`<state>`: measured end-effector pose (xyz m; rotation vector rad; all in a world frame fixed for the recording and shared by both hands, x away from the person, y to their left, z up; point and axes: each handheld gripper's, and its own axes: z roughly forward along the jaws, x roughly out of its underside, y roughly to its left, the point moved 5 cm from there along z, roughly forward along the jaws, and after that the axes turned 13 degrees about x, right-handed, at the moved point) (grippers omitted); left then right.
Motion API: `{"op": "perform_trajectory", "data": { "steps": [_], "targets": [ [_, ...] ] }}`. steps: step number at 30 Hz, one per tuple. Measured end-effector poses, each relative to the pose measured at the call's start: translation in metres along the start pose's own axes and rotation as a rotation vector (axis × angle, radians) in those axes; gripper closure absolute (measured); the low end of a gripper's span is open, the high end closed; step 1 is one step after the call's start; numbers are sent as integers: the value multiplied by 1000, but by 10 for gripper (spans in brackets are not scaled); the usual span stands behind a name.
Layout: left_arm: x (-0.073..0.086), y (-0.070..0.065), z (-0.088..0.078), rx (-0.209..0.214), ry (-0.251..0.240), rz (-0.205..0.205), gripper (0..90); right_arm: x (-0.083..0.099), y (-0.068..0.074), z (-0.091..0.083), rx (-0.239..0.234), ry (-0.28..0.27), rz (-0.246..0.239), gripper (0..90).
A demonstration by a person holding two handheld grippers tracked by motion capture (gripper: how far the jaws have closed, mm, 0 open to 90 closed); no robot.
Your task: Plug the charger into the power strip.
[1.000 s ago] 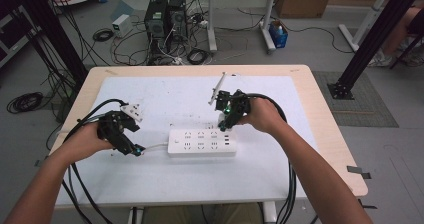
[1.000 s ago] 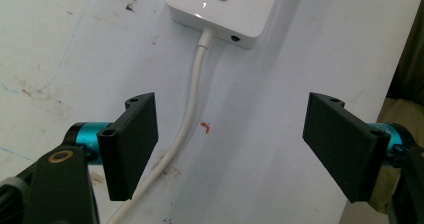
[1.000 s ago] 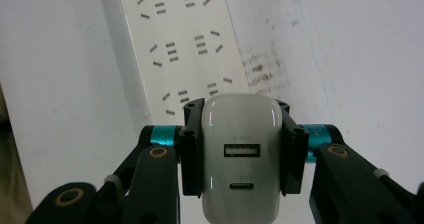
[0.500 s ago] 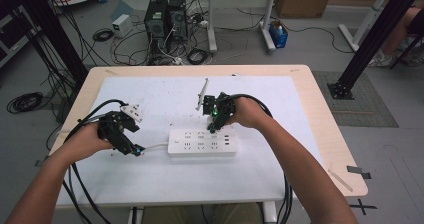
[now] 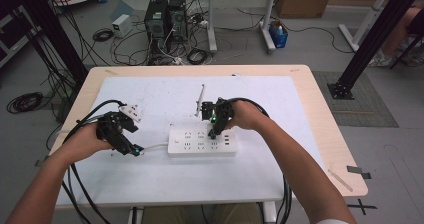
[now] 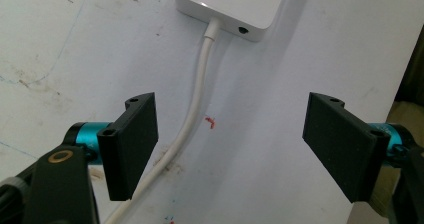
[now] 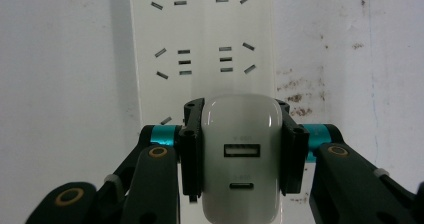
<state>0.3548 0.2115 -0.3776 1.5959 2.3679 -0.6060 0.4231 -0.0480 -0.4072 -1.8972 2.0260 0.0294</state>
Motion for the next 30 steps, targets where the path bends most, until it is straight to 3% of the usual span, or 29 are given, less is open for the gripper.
{"op": "perform_trajectory", "data": {
  "steps": [7,11,15,20,25,30],
  "targets": [
    [1,1,3,3,-5,-9,223,2,-2,1,-18,-5,-17,625],
    [0,1,5,10,22,0,223,1,-3,2,-28,-1,-30,626],
    [-1,1,7,11,12,-6,222,0,1,9,-19,54,-66,626],
    [0,1,7,13,17,-9,223,1,-1,9,-32,47,-36,627],
    [1,1,7,11,20,-7,223,0,2,9,-12,65,-67,627],
    [1,2,9,14,22,-11,223,-3,0,11,-31,94,-77,628]
  ]
}}
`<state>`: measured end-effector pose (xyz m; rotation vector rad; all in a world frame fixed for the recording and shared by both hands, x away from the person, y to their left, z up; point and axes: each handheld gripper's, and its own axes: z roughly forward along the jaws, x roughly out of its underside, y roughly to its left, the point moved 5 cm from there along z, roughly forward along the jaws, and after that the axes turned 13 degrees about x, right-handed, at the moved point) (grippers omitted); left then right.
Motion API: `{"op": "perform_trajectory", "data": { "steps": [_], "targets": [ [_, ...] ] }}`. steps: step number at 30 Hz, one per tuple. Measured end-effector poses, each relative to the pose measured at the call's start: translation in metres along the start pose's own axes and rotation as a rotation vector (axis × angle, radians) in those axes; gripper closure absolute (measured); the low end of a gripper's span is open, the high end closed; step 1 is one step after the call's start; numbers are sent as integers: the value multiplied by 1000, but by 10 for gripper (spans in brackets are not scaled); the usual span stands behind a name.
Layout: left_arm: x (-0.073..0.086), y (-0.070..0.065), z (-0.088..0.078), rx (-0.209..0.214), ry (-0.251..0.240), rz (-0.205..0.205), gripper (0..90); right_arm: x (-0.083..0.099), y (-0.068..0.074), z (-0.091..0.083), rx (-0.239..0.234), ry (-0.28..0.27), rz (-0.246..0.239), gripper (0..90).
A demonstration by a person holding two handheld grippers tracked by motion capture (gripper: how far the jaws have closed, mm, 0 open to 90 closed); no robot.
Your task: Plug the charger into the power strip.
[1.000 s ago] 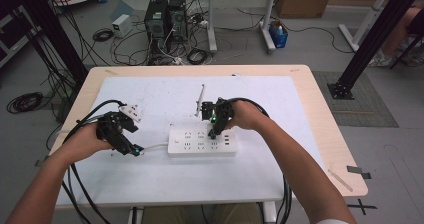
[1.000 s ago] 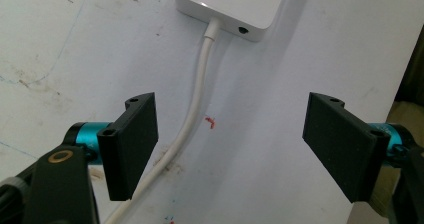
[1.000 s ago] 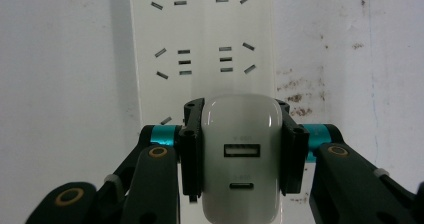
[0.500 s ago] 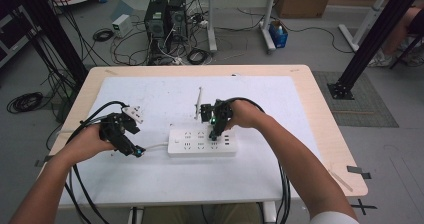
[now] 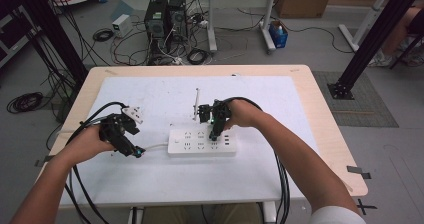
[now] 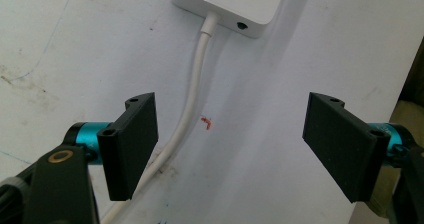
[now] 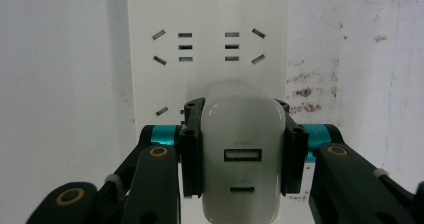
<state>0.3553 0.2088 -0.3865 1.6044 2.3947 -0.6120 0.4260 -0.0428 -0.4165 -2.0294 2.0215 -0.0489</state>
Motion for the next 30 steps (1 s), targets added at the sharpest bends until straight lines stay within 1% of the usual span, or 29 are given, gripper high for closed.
{"op": "perform_trajectory", "data": {
  "steps": [4,5,7,10,11,12,14,15,16,18,19,21,22,23,24,25,26,27,28,29,30],
  "targets": [
    [-2,0,2,2,2,0,223,-2,-4,1,-27,26,8,627],
    [-3,-1,2,4,-1,2,223,-3,-4,2,-25,37,3,628],
    [-5,-1,3,6,-6,4,223,-5,-1,1,-4,58,-15,628],
    [-6,-1,4,7,3,17,223,-5,4,1,40,80,-39,627],
    [-6,-2,5,8,-4,15,223,-6,6,1,53,87,-48,627],
    [-6,-2,5,8,-1,16,223,-6,6,1,55,89,-43,627],
    [-6,-1,6,9,5,19,222,-5,4,1,42,84,-51,628],
    [-6,-1,6,10,-2,13,223,-5,3,1,29,87,-37,627],
    [-6,-1,6,12,2,11,222,-5,1,2,11,86,-29,627],
    [-6,-1,7,12,0,13,223,-5,-1,2,-1,88,-20,626],
    [-6,-1,7,12,4,16,223,-5,-1,3,2,85,-26,627],
    [-7,-1,7,10,-1,13,222,-6,3,2,25,108,-34,627],
    [-7,-1,7,11,-1,16,223,-7,5,2,47,110,-52,627],
    [-7,-1,7,10,-2,16,223,-7,7,2,60,123,-39,627],
    [-7,-2,8,12,-3,18,223,-7,7,2,61,120,-42,627],
    [-7,-2,8,14,-2,18,223,-7,7,2,54,125,-37,627],
    [-6,-2,8,14,0,16,223,-7,5,3,43,116,-39,627],
    [-5,-2,8,18,4,22,223,-6,2,3,25,113,-18,626],
    [-5,-1,8,19,6,18,223,-5,-1,4,0,105,-3,625],
    [-4,-2,9,19,0,13,223,-5,-3,5,-15,102,2,625],
    [-4,-2,9,19,0,13,223,-5,-3,5,-15,102,2,625]
  ]
}}
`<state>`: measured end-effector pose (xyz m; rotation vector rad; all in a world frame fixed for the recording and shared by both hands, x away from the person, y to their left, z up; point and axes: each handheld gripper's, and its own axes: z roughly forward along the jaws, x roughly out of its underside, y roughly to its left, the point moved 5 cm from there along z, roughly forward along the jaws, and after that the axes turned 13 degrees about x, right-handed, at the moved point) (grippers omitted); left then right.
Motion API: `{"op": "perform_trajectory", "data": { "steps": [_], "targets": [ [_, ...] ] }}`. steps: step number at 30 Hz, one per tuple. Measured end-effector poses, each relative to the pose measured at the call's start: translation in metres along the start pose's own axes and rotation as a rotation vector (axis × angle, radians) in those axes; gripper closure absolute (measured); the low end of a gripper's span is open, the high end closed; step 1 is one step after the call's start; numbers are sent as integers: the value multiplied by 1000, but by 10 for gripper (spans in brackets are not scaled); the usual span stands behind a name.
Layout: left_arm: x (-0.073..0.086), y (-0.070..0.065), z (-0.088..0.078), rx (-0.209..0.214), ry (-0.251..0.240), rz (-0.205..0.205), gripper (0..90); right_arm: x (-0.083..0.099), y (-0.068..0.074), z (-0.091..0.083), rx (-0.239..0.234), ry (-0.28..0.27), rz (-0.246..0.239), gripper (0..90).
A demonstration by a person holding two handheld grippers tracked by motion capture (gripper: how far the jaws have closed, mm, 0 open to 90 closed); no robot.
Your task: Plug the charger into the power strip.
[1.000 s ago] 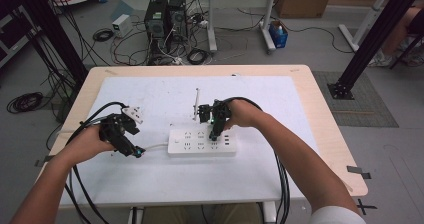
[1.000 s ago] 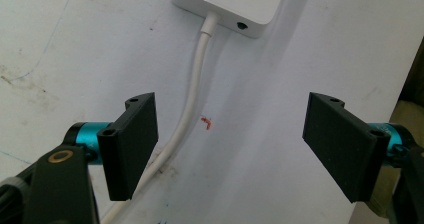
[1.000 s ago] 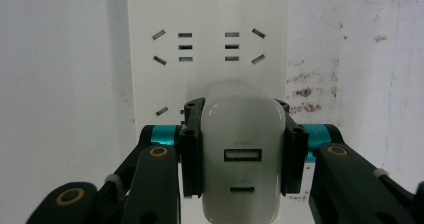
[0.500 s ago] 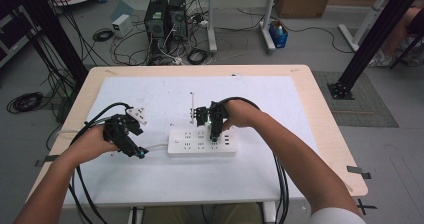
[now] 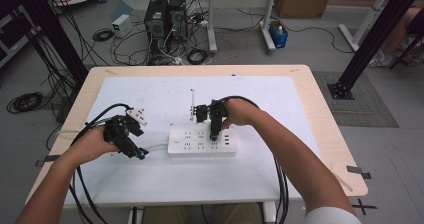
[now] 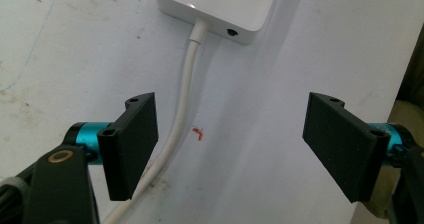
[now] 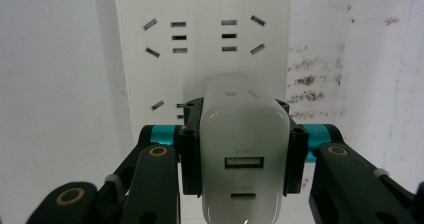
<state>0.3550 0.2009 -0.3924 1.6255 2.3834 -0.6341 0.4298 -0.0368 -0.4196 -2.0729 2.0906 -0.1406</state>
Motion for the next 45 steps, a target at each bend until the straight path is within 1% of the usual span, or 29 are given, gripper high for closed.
{"op": "perform_trajectory", "data": {
  "steps": [1,2,4,6,7,10,11,13,14,16,19,20,21,22,23,24,26,27,28,29,30,32,34,35,40,41,42,43,45],
  "targets": [
    [0,0,0,0,-2,-2,223,-1,0,1,-3,2,2,625],
    [0,0,0,-2,5,3,223,-2,3,1,24,16,-18,626],
    [-1,0,0,-1,-6,4,223,-5,13,0,94,38,-53,627],
    [-1,-1,0,-2,-6,5,223,-5,14,0,122,26,-77,627],
    [-1,-1,0,-2,-5,4,223,-5,14,0,121,28,-77,627],
    [0,1,0,-2,6,4,223,-4,8,0,61,39,-46,626],
    [-1,1,1,-2,2,0,223,-5,8,1,57,42,-37,626],
    [-2,0,1,-2,-11,-1,223,-6,10,1,82,51,-50,626],
    [-3,0,1,-1,-1,9,223,-7,13,1,101,60,-64,626],
    [-4,0,2,-4,-7,5,223,-6,14,1,102,56,-46,626],
    [-3,1,1,-4,-1,11,223,-2,6,3,33,32,9,627],
    [-3,1,0,-5,-2,10,223,-3,3,4,17,24,0,627],
    [-3,1,0,-5,-2,10,223,-3,3,4,17,24,0,627],
    [-3,1,1,-5,4,8,223,-3,3,4,6,38,1,626],
    [-4,0,2,-2,-5,2,223,-7,4,5,22,58,-22,627],
    [-5,0,2,-2,-6,6,223,-7,6,4,38,64,-19,627],
    [-6,0,2,-4,1,19,223,-7,12,4,87,61,-31,628],
    [-7,0,2,-3,-7,18,223,-7,16,4,128,60,-49,628],
    [-8,0,2,-4,-10,18,223,-7,19,4,157,56,-50,628],
    [-8,0,2,-5,-12,17,223,-6,21,4,180,51,-54,628],
    [-8,0,2,-4,-12,17,223,-6,21,4,184,41,-48,628],
    [-8,0,2,-3,-19,9,223,-5,18,5,156,24,-39,628],
    [-7,0,1,-5,-5,21,223,-5,12,6,99,21,-26,628],
    [-7,0,1,-5,-7,21,223,-5,12,6,90,36,-20,628],
    [-6,-1,-1,-9,-13,17,223,-4,9,8,70,15,-20,628],
    [-5,-1,-1,-9,-10,21,223,-3,10,7,63,18,-3,627],
    [-5,-2,-1,-9,-13,14,223,-3,8,8,55,-1,-12,626],
    [-4,-2,-2,-11,-7,20,223,-2,7,8,41,-7,-7,626],
    [-4,-2,-3,-11,-15,14,223,-2,7,8,42,-16,-21,623]
  ]
}}
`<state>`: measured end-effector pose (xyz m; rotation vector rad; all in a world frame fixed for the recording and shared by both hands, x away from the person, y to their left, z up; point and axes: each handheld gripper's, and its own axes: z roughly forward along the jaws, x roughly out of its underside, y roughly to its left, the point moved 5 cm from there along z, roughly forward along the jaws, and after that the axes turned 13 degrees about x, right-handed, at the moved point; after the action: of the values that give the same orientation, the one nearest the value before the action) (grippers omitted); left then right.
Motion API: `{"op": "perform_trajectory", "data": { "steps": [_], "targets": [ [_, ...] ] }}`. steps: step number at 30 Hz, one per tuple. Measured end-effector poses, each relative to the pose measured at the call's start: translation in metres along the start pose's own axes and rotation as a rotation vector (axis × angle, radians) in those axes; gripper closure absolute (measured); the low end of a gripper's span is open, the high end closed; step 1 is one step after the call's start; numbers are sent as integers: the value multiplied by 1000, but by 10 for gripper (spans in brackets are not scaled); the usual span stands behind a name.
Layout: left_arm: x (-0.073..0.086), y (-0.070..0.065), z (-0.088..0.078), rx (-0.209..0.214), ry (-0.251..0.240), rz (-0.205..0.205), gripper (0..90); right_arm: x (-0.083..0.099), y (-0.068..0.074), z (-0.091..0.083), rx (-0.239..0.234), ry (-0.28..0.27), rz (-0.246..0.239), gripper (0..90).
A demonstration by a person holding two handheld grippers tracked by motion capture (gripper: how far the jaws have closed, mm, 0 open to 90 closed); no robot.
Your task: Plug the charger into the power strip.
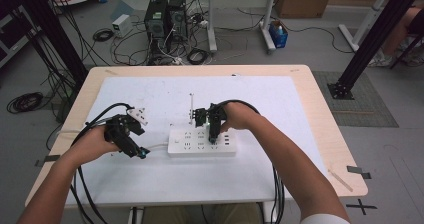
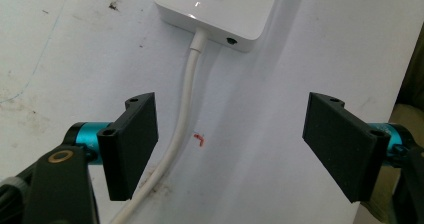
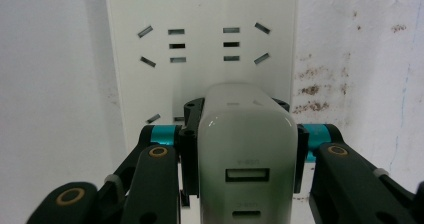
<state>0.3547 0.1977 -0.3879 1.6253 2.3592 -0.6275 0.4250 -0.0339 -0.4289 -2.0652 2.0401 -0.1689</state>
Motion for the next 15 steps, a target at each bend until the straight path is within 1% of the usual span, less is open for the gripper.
{"op": "perform_trajectory", "data": {
  "steps": [1,2,3,4,5,6,7,8,10,12,13,15],
  "targets": [
    [0,0,0,-2,-3,-1,223,0,0,0,4,-2,-2,620],
    [0,0,0,-1,-1,0,223,0,1,0,17,-1,1,576],
    [0,0,-1,-2,5,5,223,0,2,0,29,13,7,457],
    [0,0,-1,-4,3,6,223,1,1,0,25,14,21,348],
    [1,1,-1,-4,3,6,223,1,-1,0,14,13,72,274],
    [2,1,-2,-7,6,4,223,2,-2,-3,9,-5,111,267],
    [3,1,-2,-5,-2,-2,222,2,-4,-7,20,-36,123,234],
    [4,2,-2,-7,3,1,223,3,-5,-11,29,-52,145,217],
    [4,3,-1,-4,0,-4,223,6,-8,-19,15,-58,186,217],
    [3,3,-1,-5,-5,0,223,9,-10,-26,14,-76,206,217],
    [3,3,-1,-3,-4,1,223,12,-12,-30,17,-96,213,217],
    [2,4,-1,-2,1,4,223,16,-14,-37,31,-121,243,217]
  ]
}}
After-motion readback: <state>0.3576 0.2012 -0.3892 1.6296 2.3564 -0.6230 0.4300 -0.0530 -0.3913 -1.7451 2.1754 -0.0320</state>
